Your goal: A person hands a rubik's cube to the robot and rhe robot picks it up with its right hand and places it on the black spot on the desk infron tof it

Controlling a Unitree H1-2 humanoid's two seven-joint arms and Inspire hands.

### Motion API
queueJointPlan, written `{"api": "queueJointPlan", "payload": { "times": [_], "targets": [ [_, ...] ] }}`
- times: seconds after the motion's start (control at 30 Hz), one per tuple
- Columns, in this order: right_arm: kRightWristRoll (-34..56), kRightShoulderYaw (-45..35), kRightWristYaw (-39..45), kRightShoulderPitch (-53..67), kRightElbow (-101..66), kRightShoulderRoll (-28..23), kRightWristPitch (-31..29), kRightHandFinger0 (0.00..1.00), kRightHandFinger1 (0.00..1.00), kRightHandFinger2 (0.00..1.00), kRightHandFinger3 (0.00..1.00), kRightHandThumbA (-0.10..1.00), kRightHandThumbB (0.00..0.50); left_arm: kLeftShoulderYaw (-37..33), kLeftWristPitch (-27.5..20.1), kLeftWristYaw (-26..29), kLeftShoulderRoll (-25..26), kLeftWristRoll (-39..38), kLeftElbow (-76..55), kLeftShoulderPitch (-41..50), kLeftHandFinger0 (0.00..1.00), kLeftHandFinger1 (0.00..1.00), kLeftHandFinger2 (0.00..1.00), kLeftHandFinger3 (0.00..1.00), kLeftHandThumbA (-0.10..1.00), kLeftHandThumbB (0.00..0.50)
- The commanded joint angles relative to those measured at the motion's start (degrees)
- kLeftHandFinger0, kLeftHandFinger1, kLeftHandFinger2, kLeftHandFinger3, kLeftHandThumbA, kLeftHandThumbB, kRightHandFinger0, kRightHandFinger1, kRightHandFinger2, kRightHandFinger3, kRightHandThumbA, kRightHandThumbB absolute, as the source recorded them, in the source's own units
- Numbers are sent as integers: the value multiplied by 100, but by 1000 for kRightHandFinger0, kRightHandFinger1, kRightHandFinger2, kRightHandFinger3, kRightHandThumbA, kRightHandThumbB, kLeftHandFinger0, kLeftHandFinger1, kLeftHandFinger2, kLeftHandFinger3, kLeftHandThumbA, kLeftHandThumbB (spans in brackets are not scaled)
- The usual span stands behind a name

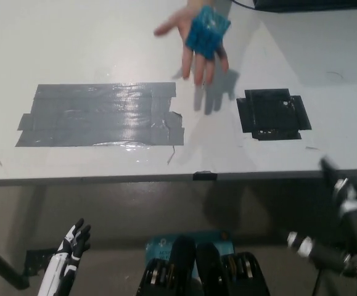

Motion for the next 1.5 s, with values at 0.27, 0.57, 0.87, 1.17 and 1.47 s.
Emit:
{"api": "queueJointPlan", "payload": {
  "times": [0.27,0.57,0.87,1.17,1.47],
  "targets": [
    [-444,-51,778,-2806,-612,-758,2505,1000,1000,1000,1000,1000,361,-17,-207,-56,97,53,-272,-54,1000,1000,1000,1000,924,182],
    [-444,455,1194,-4626,1502,-1001,2860,1000,1000,1000,1000,994,395,-16,-197,-39,86,70,-264,-163,1000,1000,1000,1000,932,188],
    [-468,907,1564,-5962,3564,-1001,3156,1000,1000,1000,1000,988,466,-77,-222,-26,74,198,-222,-213,1000,1000,1000,1000,942,188],
    [-577,1249,1587,-6901,5161,-847,3117,1000,1000,1000,1000,980,448,-113,-88,-43,64,250,-373,-241,1000,1000,1000,1000,927,198],
    [-619,1410,1578,-7315,6294,-717,2901,1000,1000,1000,1000,993,485,-104,36,-60,85,283,-453,-307,1000,1000,1000,1000,915,192]
  ]
}}
